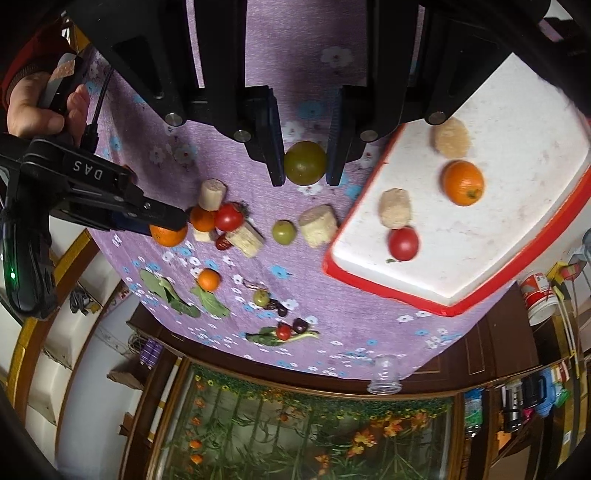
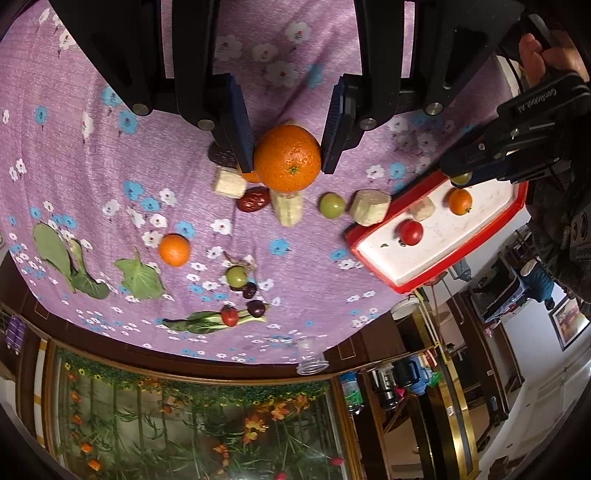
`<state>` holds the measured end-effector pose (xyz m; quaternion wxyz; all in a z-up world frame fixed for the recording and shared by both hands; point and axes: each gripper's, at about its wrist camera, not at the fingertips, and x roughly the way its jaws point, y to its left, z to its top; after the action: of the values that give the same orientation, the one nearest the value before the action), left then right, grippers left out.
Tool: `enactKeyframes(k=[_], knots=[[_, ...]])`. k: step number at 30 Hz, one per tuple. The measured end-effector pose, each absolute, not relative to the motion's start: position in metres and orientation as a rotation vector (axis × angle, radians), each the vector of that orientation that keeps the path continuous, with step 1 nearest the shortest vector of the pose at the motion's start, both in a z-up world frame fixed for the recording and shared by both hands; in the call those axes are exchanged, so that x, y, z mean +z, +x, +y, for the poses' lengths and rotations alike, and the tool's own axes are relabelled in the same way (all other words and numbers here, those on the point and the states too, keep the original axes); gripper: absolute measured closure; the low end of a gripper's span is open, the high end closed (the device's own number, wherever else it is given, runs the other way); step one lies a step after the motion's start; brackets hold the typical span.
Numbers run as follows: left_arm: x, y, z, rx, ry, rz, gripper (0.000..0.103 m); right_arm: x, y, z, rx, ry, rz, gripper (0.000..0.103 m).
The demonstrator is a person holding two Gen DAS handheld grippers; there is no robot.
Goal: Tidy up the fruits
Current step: 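Carry the plum with the left tool while the right tool carries the orange over the tray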
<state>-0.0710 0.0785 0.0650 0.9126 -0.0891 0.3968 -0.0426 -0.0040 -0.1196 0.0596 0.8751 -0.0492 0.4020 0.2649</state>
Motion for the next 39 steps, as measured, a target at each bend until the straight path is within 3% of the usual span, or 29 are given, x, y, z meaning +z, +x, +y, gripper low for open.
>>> enactKeyframes(k=[24,39], knots=[[0.065,-0.083,0.163,0.069,-0.279,0.794,0.083,0.058,0.015,-0.025,0.735,-0.123,0.898,0.066],[0.054,-0.022,0.186,0.098,-0.304,0.869,0.084,0.030,0.069,0.037,0.761,-0.158,0.947,0.066]])
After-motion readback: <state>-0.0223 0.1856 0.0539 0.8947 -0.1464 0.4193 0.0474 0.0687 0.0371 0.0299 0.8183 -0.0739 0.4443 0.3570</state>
